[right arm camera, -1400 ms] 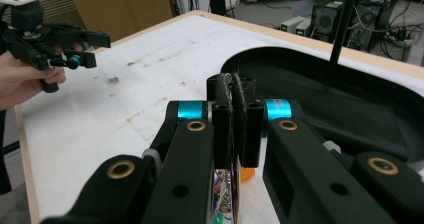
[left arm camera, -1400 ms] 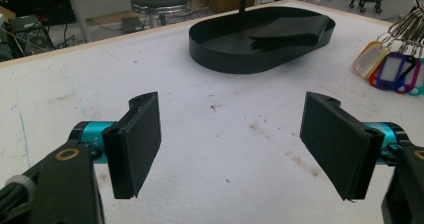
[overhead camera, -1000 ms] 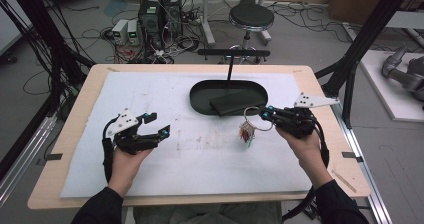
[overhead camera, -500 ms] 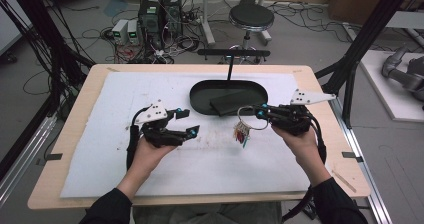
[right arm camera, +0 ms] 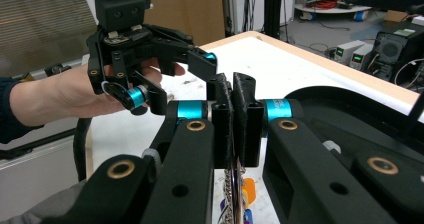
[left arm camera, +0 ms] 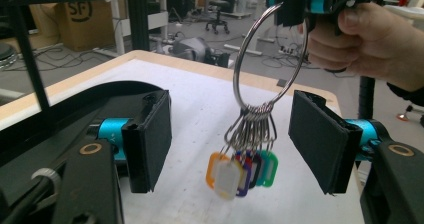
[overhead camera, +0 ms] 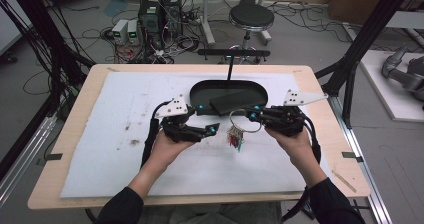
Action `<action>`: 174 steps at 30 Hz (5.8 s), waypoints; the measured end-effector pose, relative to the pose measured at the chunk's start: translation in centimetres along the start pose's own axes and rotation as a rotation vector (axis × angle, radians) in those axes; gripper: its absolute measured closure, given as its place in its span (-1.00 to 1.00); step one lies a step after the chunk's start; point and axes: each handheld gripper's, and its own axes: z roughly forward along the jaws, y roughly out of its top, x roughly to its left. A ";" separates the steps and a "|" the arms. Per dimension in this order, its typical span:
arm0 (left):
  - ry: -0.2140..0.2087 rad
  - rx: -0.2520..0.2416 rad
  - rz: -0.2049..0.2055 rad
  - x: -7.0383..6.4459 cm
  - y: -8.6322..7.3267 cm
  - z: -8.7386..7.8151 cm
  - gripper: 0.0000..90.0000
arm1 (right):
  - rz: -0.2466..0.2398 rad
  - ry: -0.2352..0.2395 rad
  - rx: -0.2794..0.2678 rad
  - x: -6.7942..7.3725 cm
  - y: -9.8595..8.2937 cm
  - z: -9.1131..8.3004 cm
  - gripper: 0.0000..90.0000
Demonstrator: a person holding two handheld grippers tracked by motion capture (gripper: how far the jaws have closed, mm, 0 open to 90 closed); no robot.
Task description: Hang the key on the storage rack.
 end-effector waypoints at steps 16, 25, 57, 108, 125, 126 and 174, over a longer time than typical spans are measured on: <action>-0.059 -0.014 0.015 -0.4 0.1 2.2 0.06 | -0.003 0.067 0.010 0.8 -0.2 1.3 0.95; -0.046 0.000 0.055 -0.5 0.1 2.4 0.41 | -0.003 0.078 0.018 0.9 -0.3 1.5 0.95; -0.006 -0.074 0.133 -0.4 0.8 1.6 0.93 | 0.037 -0.024 -0.066 -0.5 -0.9 -0.2 0.36; 0.348 -0.185 0.077 9.6 6.0 -1.4 0.93 | 0.170 -0.557 -0.074 -5.6 -7.0 -4.7 -0.01; 0.367 -0.119 0.040 12.0 4.7 1.3 0.93 | 0.189 -0.559 -0.077 -5.9 -7.1 -4.9 0.00; 0.371 -0.115 0.035 12.1 4.6 1.4 0.93 | 0.189 -0.562 -0.076 -5.9 -7.1 -4.9 0.00; 0.498 -0.103 -0.133 14.1 1.2 3.1 0.44 | 0.183 -0.560 -0.060 -6.4 -7.5 -5.0 0.01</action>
